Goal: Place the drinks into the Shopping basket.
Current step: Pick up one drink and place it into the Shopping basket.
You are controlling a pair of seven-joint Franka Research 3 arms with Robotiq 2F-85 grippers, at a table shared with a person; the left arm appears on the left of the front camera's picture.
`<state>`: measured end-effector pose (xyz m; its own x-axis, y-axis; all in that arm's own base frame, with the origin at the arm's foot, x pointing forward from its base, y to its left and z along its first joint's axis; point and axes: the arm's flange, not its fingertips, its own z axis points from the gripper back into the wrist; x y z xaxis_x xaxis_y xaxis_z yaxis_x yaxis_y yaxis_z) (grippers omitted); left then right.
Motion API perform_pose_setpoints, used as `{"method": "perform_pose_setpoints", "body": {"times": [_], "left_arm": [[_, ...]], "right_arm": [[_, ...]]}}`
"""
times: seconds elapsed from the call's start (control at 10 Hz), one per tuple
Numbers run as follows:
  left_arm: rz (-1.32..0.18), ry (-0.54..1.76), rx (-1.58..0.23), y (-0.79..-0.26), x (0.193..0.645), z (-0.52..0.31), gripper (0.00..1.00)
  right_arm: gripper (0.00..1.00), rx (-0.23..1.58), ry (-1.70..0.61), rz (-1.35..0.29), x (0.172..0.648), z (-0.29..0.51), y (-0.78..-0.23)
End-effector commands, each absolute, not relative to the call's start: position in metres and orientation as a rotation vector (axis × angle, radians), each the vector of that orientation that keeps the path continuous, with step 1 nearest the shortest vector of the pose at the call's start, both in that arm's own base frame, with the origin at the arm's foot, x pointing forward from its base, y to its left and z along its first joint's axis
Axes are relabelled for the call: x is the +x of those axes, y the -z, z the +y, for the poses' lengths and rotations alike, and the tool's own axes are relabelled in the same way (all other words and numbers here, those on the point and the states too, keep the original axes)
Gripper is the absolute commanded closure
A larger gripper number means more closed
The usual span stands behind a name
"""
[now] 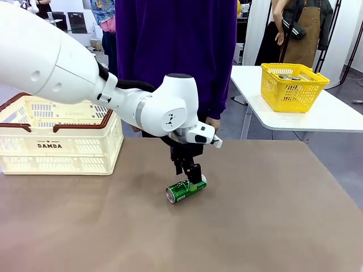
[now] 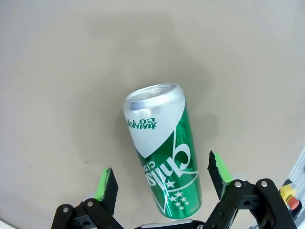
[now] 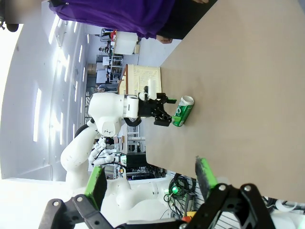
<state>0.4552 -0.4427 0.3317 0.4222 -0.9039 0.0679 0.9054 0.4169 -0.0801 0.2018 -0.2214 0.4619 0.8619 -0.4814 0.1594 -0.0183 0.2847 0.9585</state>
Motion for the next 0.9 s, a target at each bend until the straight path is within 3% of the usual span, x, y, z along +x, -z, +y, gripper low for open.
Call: {"method": "perform_pose_setpoints", "body": {"times": [0.0, 0.6, 0.7, 0.8], "left_arm": [[0.028, 1.162, -0.135, -0.327, 0.459, -0.441, 0.00], [0.068, 1.147, -0.145, -0.304, 0.463, -0.449, 0.00], [0.055, 1.161, -0.127, -0.304, 0.461, -0.450, 0.28], [0.053, 1.165, -0.104, -0.304, 0.461, -0.451, 0.86]], "right_arm": [[0.00, 1.270, 0.303, -0.496, 0.203, -0.224, -0.464], [0.00, 1.270, 0.303, -0.496, 0.203, -0.224, -0.464], [0.00, 1.270, 0.303, -0.496, 0.203, -0.224, -0.464], [0.00, 1.270, 0.303, -0.496, 0.203, -0.224, -0.464]]}}
